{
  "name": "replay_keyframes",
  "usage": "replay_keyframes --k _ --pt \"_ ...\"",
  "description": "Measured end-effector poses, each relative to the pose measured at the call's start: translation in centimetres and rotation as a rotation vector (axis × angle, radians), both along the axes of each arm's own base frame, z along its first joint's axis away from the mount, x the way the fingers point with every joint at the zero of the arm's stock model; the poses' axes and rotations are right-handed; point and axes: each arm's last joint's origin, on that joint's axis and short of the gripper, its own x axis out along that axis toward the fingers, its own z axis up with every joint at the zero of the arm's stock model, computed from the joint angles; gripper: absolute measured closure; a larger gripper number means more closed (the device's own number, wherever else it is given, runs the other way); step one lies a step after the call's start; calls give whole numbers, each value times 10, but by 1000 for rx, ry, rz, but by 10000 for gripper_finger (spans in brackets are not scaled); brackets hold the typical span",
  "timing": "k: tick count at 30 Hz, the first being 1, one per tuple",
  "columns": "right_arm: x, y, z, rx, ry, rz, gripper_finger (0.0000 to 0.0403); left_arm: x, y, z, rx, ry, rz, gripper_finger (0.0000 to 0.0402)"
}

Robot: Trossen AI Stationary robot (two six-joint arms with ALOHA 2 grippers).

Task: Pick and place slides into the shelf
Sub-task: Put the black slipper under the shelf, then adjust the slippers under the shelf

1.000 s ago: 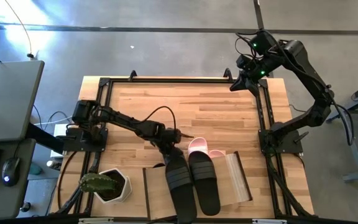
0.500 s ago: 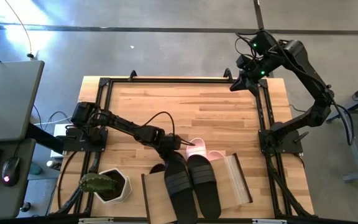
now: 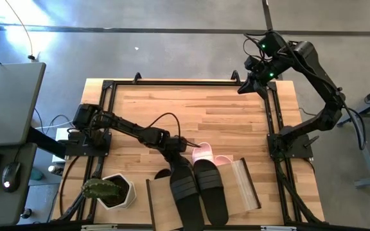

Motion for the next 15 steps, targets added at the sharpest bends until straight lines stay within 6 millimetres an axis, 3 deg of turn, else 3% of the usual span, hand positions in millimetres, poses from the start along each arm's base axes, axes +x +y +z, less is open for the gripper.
replay_keyframes --k 9,15 --pt "0 0 3 -105 -20 23 383 -15 27 25 108 17 72 401" --pt "-23 31 24 -391 -12 -37 400 -28 30 46 145 6 63 401"
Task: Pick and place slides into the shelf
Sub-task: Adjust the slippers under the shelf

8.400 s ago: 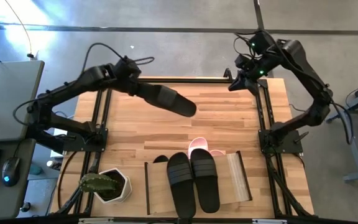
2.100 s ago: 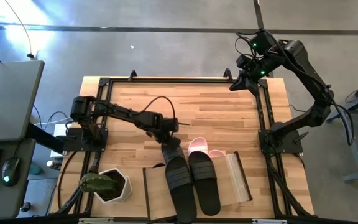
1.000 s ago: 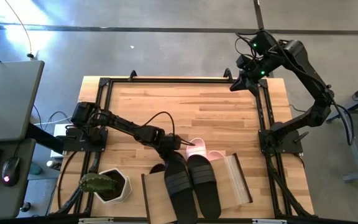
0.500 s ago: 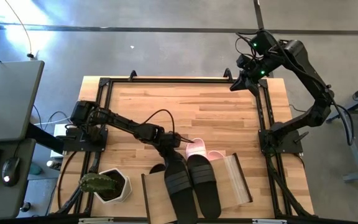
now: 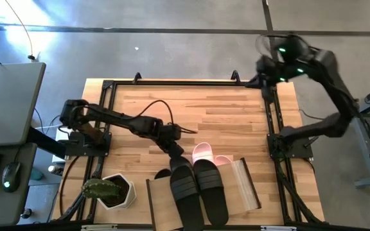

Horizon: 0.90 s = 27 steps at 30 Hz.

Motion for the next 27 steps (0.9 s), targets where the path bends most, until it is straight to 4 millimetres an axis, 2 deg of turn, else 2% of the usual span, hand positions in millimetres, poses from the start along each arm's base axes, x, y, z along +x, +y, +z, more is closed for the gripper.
replay_keyframes --k 4,8,11,13,15,20,24,27 --pt "-31 37 19 -39 -131 24 402 -8 0 8 20 24 26 401" --pt "-66 70 28 -15 -215 14 403 -20 1 14 44 83 89 401" --pt "-90 86 21 20 -213 -67 403 -28 -1 23 75 91 117 401" --pt "-102 92 4 78 -199 -112 403 -33 -3 31 91 81 119 401" --pt "-104 95 -18 138 -211 -134 403 -37 -4 39 111 58 124 401" --pt "-95 94 -74 274 -304 -145 403 -47 -7 53 175 19 139 401" --pt "-85 91 -93 351 -368 -162 403 -53 -17 60 202 9 112 401" --pt "-75 90 -90 420 -431 -124 403 -56 -28 65 222 -16 81 401"
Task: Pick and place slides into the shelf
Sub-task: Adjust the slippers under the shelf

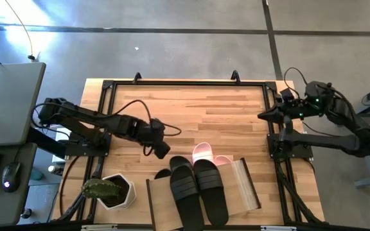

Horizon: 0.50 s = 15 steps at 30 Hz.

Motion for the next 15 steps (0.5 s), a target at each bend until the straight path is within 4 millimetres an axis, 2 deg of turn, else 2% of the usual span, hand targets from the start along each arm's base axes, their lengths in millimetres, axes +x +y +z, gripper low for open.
replay_keyframes --k 6,10,15 --pt "14 -1 2 99 3 38 403 -10 -20 14 89 -68 -28 401" --pt "17 -3 -2 103 43 -33 403 -17 -32 21 132 -107 -53 401" --pt "17 -2 -1 155 37 -36 403 -27 -50 29 167 -156 -82 401"
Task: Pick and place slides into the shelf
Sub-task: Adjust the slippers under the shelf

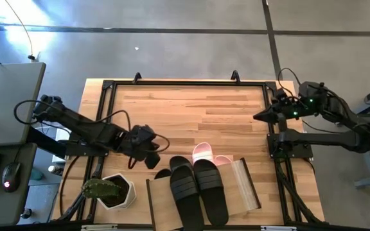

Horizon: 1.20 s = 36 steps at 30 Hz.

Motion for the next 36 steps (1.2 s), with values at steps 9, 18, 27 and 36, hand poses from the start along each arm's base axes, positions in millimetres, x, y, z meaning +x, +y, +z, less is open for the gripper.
replay_keyframes --k 9,18,27,36 --pt "26 2 -17 119 215 2 403 1 0 -4 -42 -3 87 401" --pt "85 -31 -67 270 601 165 403 13 34 -1 -176 -62 192 401" --pt "110 -84 -93 394 590 232 403 17 48 1 -198 -93 220 401" --pt "160 -110 -102 455 622 288 403 15 73 -1 -245 -46 233 401"
